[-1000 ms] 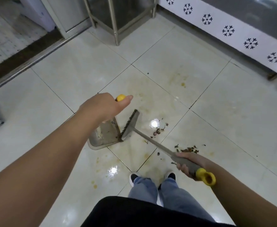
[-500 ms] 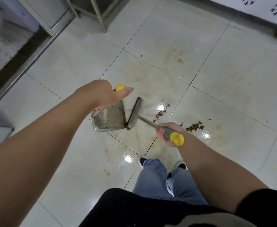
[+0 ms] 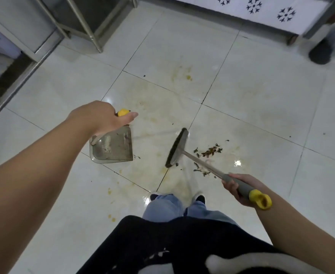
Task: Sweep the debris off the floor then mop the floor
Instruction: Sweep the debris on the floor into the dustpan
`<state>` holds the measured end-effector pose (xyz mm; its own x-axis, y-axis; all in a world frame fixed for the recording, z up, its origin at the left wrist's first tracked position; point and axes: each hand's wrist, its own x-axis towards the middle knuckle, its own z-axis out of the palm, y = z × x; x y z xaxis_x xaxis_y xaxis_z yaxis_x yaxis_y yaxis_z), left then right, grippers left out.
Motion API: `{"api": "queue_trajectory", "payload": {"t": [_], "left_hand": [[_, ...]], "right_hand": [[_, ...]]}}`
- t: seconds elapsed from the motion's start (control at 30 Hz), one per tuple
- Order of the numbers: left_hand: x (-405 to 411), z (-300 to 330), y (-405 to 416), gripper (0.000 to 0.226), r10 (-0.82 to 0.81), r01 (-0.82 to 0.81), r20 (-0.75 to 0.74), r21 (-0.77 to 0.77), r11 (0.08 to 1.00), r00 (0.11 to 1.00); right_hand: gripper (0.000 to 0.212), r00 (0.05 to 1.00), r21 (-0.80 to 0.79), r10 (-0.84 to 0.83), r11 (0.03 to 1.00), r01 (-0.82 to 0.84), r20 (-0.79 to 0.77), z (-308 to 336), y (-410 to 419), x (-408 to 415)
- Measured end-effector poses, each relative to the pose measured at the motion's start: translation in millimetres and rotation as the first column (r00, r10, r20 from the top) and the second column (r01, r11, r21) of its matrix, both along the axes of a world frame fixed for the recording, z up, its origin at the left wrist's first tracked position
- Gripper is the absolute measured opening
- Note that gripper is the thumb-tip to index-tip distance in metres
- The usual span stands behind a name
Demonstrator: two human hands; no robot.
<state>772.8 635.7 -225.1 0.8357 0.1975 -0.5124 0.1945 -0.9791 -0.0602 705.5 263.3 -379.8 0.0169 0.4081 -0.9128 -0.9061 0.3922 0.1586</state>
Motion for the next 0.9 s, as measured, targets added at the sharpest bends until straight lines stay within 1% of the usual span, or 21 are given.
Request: {"api": "queue_trajectory", "payload": {"t": [0.13,0.27,0.37,0.47,0.57,0.67,0.73,0.8,0.87,0.9], "left_hand": [[2,-3,-15,0.083,-0.003,0.003,-0.007,0.013,1.0,1.0],[-1,-10,-22,0.085,-0.042,0.044,-0.081,0.023,0.999,0.996],[-12,-3,-10,0.086,-0.108,0.111,-0.119,0.021,0.994,0.987],[-24,14,23,0.089,-0.12,0.124,-0.102,0.038,0.991,0.988],[-41,23,56,0.091,-0.082,0.088,-0.084,0.066,0.994,0.993],[-61,25,85,0.108,-0.016,0.019,-0.068,0.053,0.998,0.998],[-70,32,105,0.108,0.013,-0.012,-0.024,0.072,0.997,1.0],[-73,37,126,0.103,0.038,-0.042,0.04,0.093,0.995,0.998],[-80,40,149,0.096,0.087,-0.097,0.094,0.105,0.99,0.992],[-85,40,160,0.097,0.115,-0.126,0.106,0.106,0.986,0.988]], "right_hand": [[0.034,0.999,-0.025,0.044,0.999,-0.044,-0.02,4,-7,-14],[0.024,0.994,-0.012,0.107,0.994,-0.107,-0.001,11,1,-14],[0.013,0.974,-0.008,0.216,0.976,-0.216,0.067,19,16,-3],[0.011,0.92,-0.001,0.365,0.929,-0.369,0.143,24,52,8],[0.003,0.894,0.007,0.414,0.907,-0.422,0.172,22,96,14],[0.013,0.891,0.065,0.434,0.893,-0.445,0.13,11,139,19],[0.02,0.888,0.077,0.45,0.886,-0.457,0.089,3,162,23],[0.02,0.896,0.099,0.439,0.891,-0.443,0.065,-7,176,27],[0.021,0.907,0.119,0.421,0.9,-0.419,0.009,-13,185,28],[0.02,0.904,0.116,0.428,0.897,-0.426,0.001,-16,190,27]]}}
